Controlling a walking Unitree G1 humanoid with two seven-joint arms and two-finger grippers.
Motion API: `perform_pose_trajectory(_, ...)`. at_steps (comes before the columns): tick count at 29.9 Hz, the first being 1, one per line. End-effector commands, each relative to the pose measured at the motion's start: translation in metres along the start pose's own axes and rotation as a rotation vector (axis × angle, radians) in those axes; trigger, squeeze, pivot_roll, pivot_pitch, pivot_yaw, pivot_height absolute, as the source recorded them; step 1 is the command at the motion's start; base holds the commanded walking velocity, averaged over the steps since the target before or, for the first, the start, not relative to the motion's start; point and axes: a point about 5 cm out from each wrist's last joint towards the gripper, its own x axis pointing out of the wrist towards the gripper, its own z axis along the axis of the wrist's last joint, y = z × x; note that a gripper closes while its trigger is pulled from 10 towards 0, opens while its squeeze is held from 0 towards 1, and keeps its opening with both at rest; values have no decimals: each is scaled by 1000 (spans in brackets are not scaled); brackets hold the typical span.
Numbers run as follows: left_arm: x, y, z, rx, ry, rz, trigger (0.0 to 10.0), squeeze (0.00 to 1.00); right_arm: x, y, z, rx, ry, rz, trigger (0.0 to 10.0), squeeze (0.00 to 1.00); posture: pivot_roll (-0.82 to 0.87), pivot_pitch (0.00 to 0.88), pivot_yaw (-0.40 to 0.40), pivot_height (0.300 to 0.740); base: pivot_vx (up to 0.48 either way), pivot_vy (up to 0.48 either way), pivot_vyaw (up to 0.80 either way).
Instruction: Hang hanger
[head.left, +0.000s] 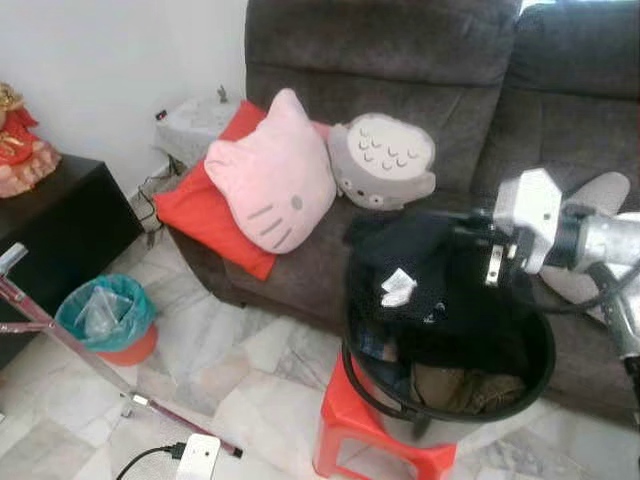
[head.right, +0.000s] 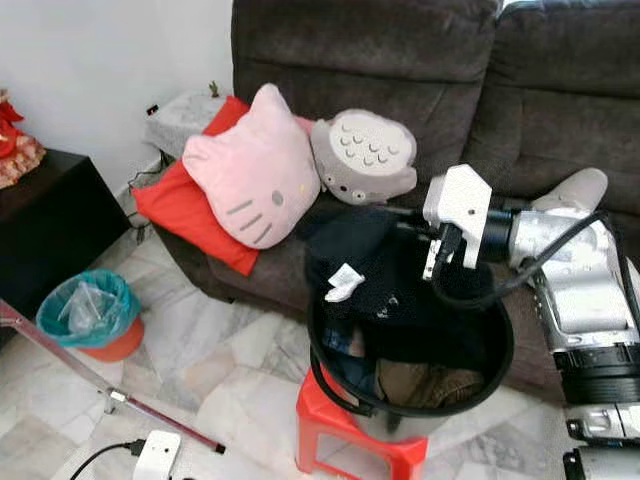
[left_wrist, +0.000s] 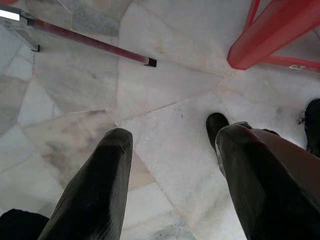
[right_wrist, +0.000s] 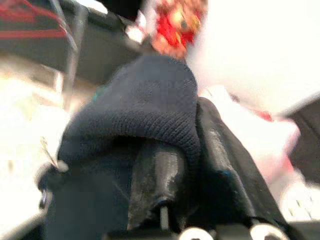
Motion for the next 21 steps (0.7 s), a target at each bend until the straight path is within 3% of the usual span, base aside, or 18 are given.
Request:
perform_pose_trajectory(1,-1,6,-3,0,5,17,10000,0,7,7,7,-7,-44,7,10000,0,-107,0,89,740,0,0,0)
perform_pose_trajectory(5,-1,7,-3,2,4,24,10000,0,26,13,19,48,-199,-160,10000,0,-108,0,91,740,0,0,0)
perform_pose_trajectory(6,-1,8,-3,8,5,33,10000,0,45,19,27,76,-267,-254,10000,0,-109,0,94,740,0,0,0)
perform_pose_trajectory(7,-1,9,-4,7,5,36,10000,0,52,22,31,87,-306,-278,10000,0,-111,0,97,740,0,0,0)
perform_pose_trajectory(12,-2,10,-4,13,4,40,10000,0,79,36,40,216,-412,-418,10000,0,-111,0,103,740,0,0,0)
perform_pose_trajectory(16,-2,11,-5,18,5,43,10000,0,91,51,31,303,-377,-530,10000,0,-99,0,99,740,0,0,0)
perform_pose_trajectory(18,-2,12,-5,18,5,45,10000,0,89,55,20,321,-333,-584,10000,0,-100,0,99,740,0,0,0)
perform_pose_trajectory(21,-2,13,-6,20,7,48,10000,0,76,51,-3,334,-219,-775,10000,0,-102,0,104,740,0,0,0)
